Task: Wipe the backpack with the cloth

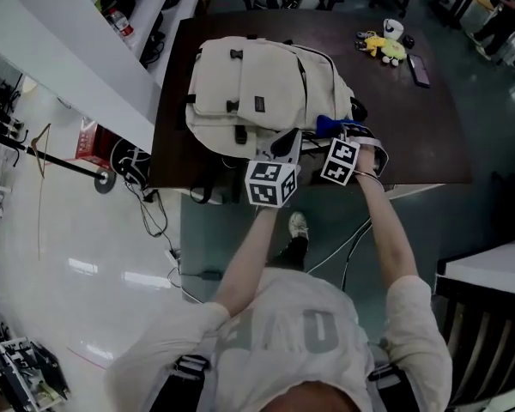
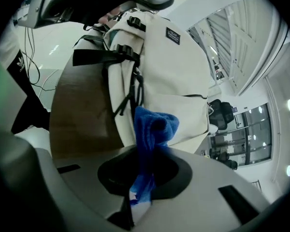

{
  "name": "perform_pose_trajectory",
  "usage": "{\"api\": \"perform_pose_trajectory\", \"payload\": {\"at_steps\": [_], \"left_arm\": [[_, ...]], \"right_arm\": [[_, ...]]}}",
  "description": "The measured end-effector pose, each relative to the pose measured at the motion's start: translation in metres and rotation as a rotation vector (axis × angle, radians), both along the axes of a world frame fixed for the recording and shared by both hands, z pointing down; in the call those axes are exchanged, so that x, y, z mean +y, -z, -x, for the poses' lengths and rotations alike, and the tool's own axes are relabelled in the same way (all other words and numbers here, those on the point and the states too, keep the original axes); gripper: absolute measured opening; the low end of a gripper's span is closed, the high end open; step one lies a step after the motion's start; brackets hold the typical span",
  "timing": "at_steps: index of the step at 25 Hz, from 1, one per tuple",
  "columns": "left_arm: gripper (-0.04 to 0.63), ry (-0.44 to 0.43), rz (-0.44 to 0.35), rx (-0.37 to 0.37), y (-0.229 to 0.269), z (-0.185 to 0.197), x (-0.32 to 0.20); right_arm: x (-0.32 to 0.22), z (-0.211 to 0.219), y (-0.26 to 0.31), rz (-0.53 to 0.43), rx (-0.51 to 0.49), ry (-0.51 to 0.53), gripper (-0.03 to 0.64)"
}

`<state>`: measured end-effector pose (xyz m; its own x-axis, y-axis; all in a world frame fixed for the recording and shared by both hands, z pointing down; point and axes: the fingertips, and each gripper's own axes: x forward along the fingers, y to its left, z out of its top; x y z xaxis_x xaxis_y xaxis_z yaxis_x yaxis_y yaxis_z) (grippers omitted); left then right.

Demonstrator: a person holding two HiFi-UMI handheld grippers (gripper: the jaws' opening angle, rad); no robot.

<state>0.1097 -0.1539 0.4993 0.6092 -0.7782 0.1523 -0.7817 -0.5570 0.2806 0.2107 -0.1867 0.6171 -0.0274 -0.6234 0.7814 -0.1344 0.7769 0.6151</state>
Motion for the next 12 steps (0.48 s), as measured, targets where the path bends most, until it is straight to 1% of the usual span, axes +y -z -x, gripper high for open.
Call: {"api": "perform_pose_trajectory", "payload": {"at_steps": [4, 5, 6, 8, 10, 12], "left_arm": [[0.003, -0.005, 0.0, -0.004, 0.0, 0.016, 0.024], [0.003, -0.005, -0.003, -0.006, 0.001, 0.021, 0.029], [0.003, -0.002, -0.007, -0.006, 0.003, 0.026, 0.033], [0.003, 0.01, -0.021, -0.005, 0.009, 0.038, 0.04], [0.003, 0.034, -0.037, 0.001, 0.017, 0.052, 0.046], [0.003, 0.06, -0.051, 0.014, 0.027, 0.065, 0.054]], "right_arm": [[0.035, 0.012, -0.018, 0.055, -0.006, -0.017, 0.041], [0.041, 0.015, -0.02, 0.057, -0.022, -0.031, 0.041], [0.045, 0.017, -0.018, 0.05, -0.057, -0.059, 0.041], [0.046, 0.021, -0.004, 0.011, -0.169, -0.143, 0.041], [0.046, 0.025, 0.018, -0.046, -0.275, -0.21, 0.041], [0.05, 0.035, 0.045, -0.11, -0.374, -0.245, 0.041]]}}
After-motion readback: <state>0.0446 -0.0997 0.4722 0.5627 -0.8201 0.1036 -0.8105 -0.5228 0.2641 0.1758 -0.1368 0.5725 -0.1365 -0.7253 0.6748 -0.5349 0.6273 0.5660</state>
